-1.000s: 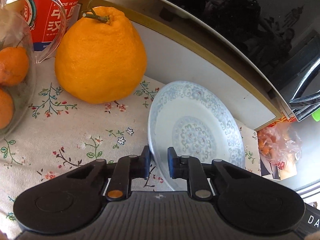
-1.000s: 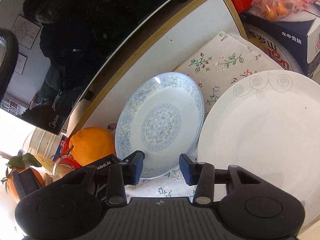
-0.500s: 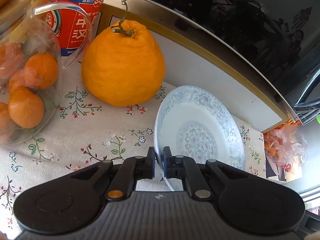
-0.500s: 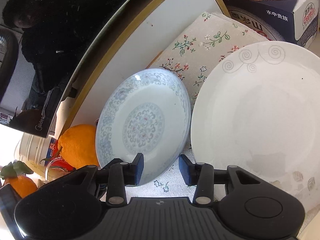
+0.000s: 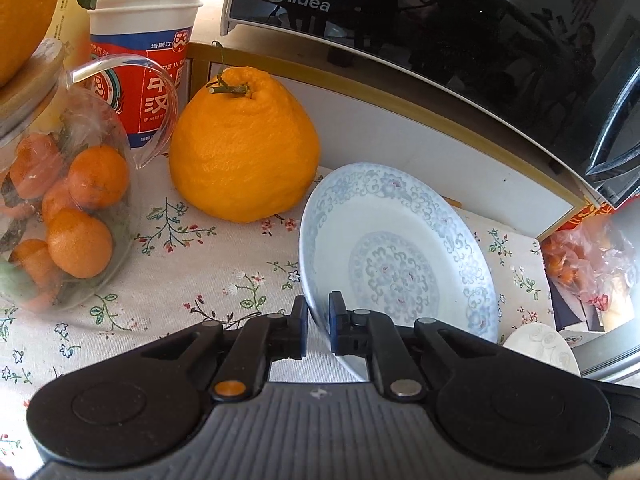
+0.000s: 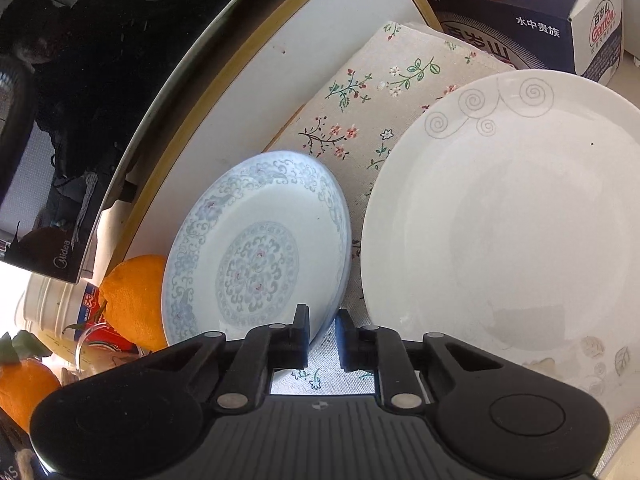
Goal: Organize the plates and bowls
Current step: 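Lift the small plate with both grippers and carry it over the large plate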
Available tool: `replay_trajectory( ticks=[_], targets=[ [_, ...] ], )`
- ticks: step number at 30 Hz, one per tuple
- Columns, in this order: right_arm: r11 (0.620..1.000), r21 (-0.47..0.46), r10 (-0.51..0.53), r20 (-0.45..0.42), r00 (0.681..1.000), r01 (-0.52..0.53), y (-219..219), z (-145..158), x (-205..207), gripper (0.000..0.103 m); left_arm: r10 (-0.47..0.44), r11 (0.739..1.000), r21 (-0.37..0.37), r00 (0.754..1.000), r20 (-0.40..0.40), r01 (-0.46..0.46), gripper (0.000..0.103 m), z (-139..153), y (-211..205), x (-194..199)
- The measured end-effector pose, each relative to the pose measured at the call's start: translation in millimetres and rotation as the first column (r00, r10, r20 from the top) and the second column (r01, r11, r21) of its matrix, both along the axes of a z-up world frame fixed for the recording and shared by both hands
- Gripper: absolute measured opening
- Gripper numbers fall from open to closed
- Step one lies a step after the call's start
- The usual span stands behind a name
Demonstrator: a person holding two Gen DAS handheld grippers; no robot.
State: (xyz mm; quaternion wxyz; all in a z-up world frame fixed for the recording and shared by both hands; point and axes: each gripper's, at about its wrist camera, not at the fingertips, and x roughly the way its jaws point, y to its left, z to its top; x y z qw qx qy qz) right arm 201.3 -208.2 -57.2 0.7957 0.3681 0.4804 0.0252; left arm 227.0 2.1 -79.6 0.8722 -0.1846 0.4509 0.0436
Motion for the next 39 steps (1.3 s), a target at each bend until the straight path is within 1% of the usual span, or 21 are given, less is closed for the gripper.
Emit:
replay_trajectory(
  ticks=[4, 9, 16, 26, 30, 39],
  targets=[
    [1.0, 0.015, 0.004, 0.0, 1.0, -0.004, -3, 1, -2, 0.011, -0.013, 1.0, 0.011, 1.0, 0.005, 0.013, 0.009, 5, -3, -4],
    [1.0, 0.01, 0.013, 0.015, 1.0, -0.013, -2, 6, -5, 0.011, -0.027, 0.999, 0.03, 1.0, 0.011, 0.027, 0.009, 16, -3, -13],
    [1.0, 0.004, 0.027, 0.058, 0.998, -0.027, -1, 11, -10, 0.012, -0.042, 0.997, 0.065, 0.999, 0.032, 0.04, 0.01, 31, -3, -31],
    [0.998, -0.037, 0.062, 0.126, 0.99, -0.058, 3, 34, -32, 0.012, -0.036, 0.997, 0.068, 0.997, 0.068, 0.031, 0.01, 58, 2, -61],
    [0.996, -0.044, 0.077, 0.152, 0.985, -0.071, 4, 44, -44, 0.012, -0.029, 0.998, 0.061, 0.996, 0.087, 0.024, 0.01, 69, 4, -81],
    [0.988, -0.105, 0.131, 0.195, 0.972, -0.113, 18, 64, -71, 0.013, -0.017, 0.998, 0.059, 0.993, 0.12, 0.01, 0.011, 89, 13, -114]
  ],
)
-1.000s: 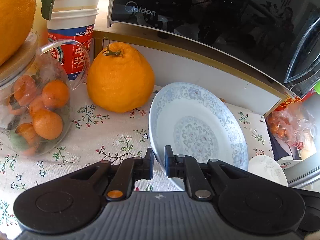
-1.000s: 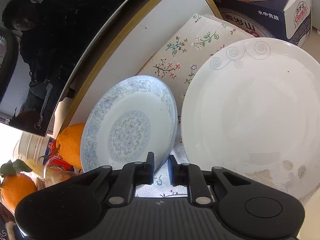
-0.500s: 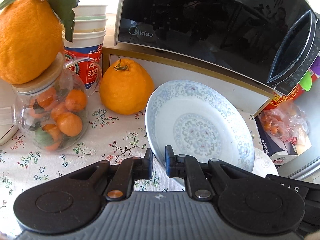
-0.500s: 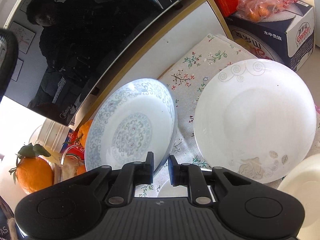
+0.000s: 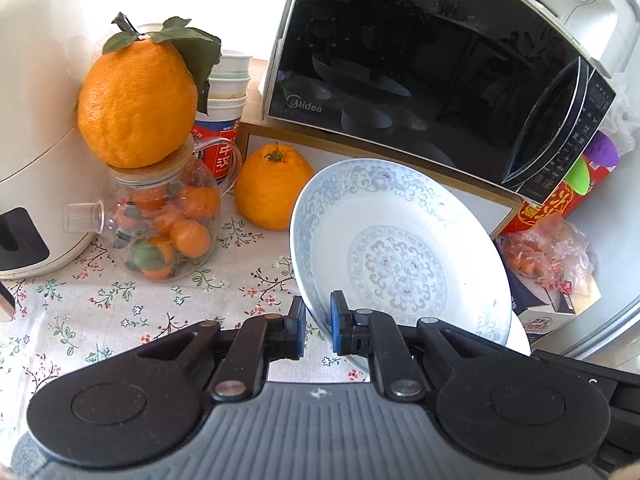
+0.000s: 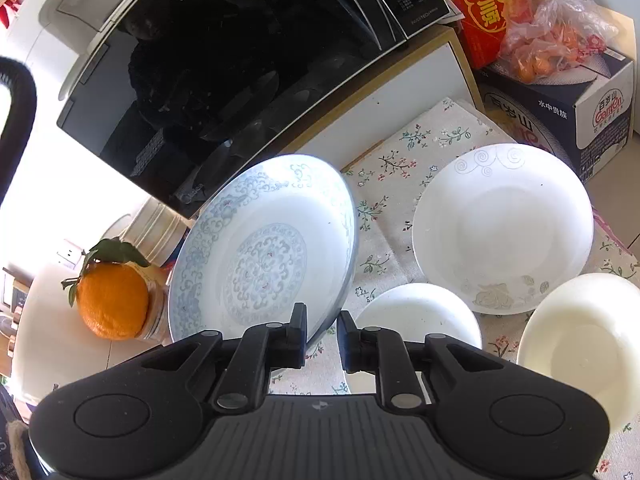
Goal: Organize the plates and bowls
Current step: 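Lift the small plate with both grippers and carry it over the large plate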
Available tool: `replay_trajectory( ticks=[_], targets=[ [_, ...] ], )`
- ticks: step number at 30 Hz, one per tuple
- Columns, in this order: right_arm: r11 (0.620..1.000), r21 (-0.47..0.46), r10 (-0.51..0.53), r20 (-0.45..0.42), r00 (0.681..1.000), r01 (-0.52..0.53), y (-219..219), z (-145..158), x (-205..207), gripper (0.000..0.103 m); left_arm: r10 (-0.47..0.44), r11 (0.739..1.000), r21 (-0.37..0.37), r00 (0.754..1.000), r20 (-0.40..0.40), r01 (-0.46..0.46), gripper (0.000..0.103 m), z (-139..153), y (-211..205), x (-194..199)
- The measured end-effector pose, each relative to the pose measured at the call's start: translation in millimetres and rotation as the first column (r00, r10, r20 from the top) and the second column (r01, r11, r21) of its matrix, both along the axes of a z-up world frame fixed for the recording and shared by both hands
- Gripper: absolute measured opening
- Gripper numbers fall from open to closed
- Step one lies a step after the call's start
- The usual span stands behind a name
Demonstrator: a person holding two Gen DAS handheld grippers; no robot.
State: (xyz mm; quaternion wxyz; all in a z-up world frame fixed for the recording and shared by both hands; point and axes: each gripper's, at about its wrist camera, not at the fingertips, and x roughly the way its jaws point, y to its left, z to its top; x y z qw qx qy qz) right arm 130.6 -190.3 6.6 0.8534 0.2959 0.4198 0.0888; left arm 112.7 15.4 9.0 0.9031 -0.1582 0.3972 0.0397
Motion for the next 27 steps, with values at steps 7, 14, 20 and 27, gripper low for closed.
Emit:
replay_trajectory(
  ticks=[7, 14, 20, 27],
  targets=[
    [0.998, -0.036, 0.05, 0.05, 0.997, -0.049, 16, 12, -29, 0.013, 0.029, 0.999, -0.015, 0.999, 0.03, -0.029, 0.011, 10, 19, -41],
    [0.991, -0.061, 0.119, 0.06, 0.991, -0.115, 43, 6, -62, 0.014, 0.084, 0.996, -0.035, 0.996, 0.042, -0.082, 0.011, 9, 50, -98],
    [0.968, -0.137, 0.217, 0.054, 0.975, -0.208, 80, 0, -93, 0.014, 0.158, 0.986, -0.061, 0.987, 0.027, -0.156, 0.011, 1, 86, -144],
    [0.924, -0.215, 0.332, 0.039, 0.942, -0.317, 128, -6, -132, 0.015, 0.222, 0.972, -0.082, 0.975, -0.002, -0.221, 0.011, -11, 123, -192]
  ],
)
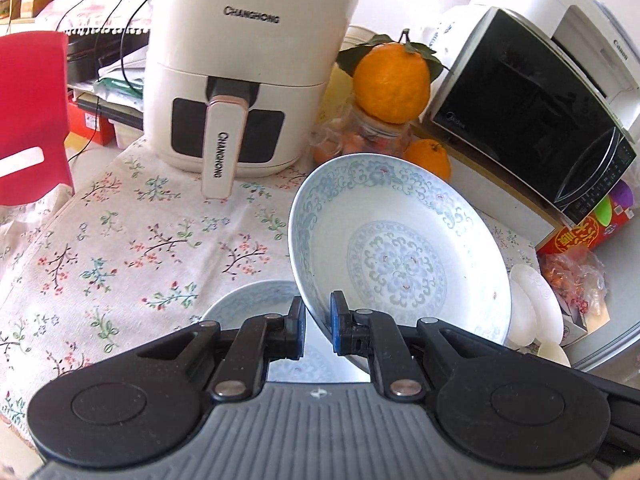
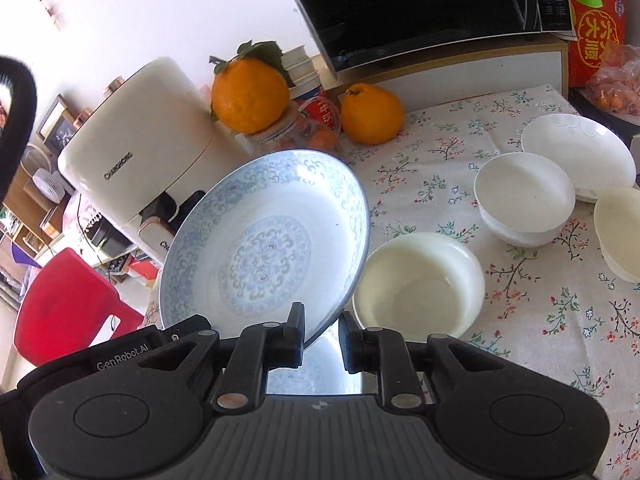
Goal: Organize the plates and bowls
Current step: 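Lift the small plate with both grippers and carry it over the large plate, then lower the small plate onto the large blue plate and open both grippers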
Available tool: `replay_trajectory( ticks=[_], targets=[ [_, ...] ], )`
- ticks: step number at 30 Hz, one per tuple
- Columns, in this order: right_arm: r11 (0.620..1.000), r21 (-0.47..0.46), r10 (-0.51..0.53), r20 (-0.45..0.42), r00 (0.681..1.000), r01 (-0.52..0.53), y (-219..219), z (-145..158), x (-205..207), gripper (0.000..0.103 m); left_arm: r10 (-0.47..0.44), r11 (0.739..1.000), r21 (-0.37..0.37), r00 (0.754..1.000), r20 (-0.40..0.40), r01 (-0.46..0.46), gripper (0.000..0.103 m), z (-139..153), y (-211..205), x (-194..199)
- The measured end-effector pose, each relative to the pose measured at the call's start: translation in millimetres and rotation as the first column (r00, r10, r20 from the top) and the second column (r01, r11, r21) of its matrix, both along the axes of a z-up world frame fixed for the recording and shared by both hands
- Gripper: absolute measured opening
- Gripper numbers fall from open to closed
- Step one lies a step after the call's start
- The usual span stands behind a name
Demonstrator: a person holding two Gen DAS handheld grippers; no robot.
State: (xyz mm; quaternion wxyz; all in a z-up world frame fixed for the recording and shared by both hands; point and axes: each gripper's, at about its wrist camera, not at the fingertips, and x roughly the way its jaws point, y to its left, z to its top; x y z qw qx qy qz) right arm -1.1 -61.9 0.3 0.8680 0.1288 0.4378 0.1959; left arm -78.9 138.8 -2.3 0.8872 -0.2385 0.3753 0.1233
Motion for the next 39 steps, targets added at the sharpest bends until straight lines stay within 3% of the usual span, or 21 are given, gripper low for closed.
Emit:
replay_trajectory(
  ticks=[14, 23, 24, 25, 27, 29, 32, 39],
  targets=[
    [0.986, -0.099, 0.132, -0.063, 0.989, -0.137, 49, -19, -47, 0.016, 0.073, 0.997, -0.03, 0.99, -0.118, -0.077, 0.012, -40, 34, -53],
    [0.982, -0.132, 0.123, -0.09, 0.988, -0.134, 49, -30, -52, 0.015, 0.062, 0.998, -0.009, 0.987, -0.146, -0.064, 0.013, -48, 28, -53],
    [0.982, -0.137, 0.121, -0.094, 0.988, -0.133, 48, -33, -53, 0.012, 0.059, 0.998, 0.004, 0.989, -0.137, -0.059, 0.013, -47, 27, -52],
    [0.981, -0.119, 0.14, -0.089, 0.986, -0.15, 48, -33, -54, 0.0, 0.049, 0.999, 0.012, 0.991, -0.128, -0.048, 0.012, -45, 25, -52],
    [0.981, -0.081, 0.167, -0.087, 0.982, -0.174, 50, -30, -57, 0.0, 0.014, 1.0, 0.018, 0.993, -0.116, -0.012, 0.011, -44, 18, -51],
    [0.977, -0.119, 0.17, -0.05, 0.984, -0.175, 56, -29, -60, 0.0, 0.013, 1.0, 0.019, 0.989, -0.148, -0.011, 0.01, -48, 15, -48],
    [0.981, -0.089, 0.158, -0.135, 0.978, -0.171, 52, -45, -52, 0.0, 0.025, 1.0, -0.002, 0.982, -0.189, -0.026, 0.009, -58, 21, -45],
    [0.987, -0.092, 0.12, -0.135, 0.984, -0.133, 43, -45, -45, 0.0, 0.03, 0.999, 0.039, 0.981, -0.193, -0.022, 0.008, -60, 18, -44]
  ],
)
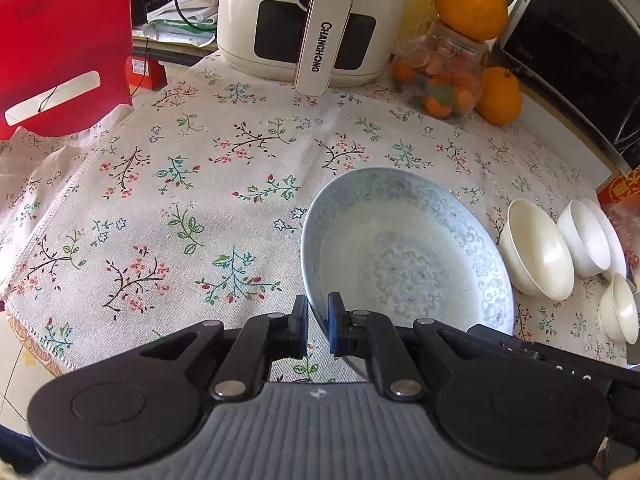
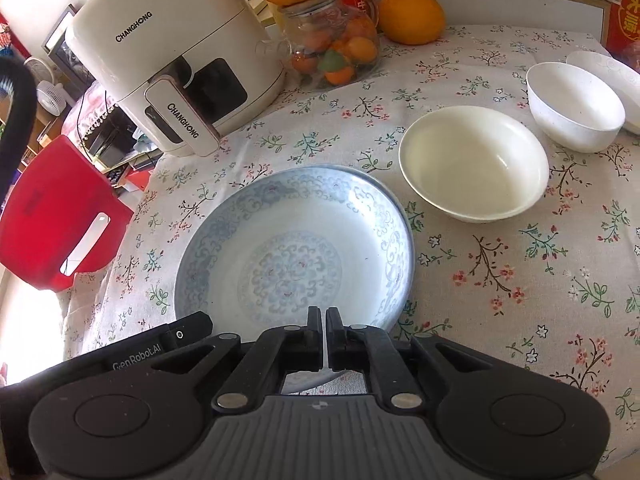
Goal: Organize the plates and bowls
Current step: 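Lower the small plate onto the large blue plate and open both grippers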
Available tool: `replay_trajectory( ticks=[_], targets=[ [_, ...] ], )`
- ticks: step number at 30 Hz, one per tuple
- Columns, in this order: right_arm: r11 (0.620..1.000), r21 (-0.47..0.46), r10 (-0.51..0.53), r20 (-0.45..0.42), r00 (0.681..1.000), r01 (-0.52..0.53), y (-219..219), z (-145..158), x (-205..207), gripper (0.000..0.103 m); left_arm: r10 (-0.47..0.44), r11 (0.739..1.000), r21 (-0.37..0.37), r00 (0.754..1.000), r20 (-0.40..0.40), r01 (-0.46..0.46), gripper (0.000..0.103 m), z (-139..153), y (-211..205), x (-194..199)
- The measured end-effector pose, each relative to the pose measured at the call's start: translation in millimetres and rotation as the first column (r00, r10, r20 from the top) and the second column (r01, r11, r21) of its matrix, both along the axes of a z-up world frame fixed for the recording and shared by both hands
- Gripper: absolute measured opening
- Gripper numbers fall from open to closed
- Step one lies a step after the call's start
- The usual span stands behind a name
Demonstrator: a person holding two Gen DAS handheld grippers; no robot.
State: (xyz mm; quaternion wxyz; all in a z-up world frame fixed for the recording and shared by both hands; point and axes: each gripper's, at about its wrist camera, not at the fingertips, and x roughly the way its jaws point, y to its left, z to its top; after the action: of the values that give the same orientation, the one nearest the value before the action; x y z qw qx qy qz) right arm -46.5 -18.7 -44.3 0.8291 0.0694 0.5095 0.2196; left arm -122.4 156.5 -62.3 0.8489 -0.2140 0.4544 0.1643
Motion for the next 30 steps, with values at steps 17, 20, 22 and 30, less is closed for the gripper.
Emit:
replay_trajectory(
  ticks=[17, 20, 22, 30],
  targets=[
    [0.999, -0.008, -0.047, 0.0, 0.999, 0.047, -17, 1, 10, 0.007, -0.003, 0.999, 0.051, 1.0, -0.028, 0.005, 0.012, -1, 1, 10],
    [0.998, 0.0, -0.055, 0.0, 0.998, 0.055, -21, 3, 14, 0.008, 0.017, 0.998, 0.055, 0.999, -0.029, -0.016, 0.015, 0, 3, 11],
    [0.998, 0.012, -0.06, 0.001, 0.998, 0.06, -25, 6, 16, 0.008, 0.033, 0.998, 0.056, 0.999, -0.034, -0.032, 0.018, 1, 6, 12],
    [0.992, 0.069, -0.112, 0.062, 0.992, 0.107, -51, 42, 37, 0.019, 0.066, 0.995, 0.075, 0.997, 0.036, -0.068, 0.023, 31, 11, 32]
  ],
)
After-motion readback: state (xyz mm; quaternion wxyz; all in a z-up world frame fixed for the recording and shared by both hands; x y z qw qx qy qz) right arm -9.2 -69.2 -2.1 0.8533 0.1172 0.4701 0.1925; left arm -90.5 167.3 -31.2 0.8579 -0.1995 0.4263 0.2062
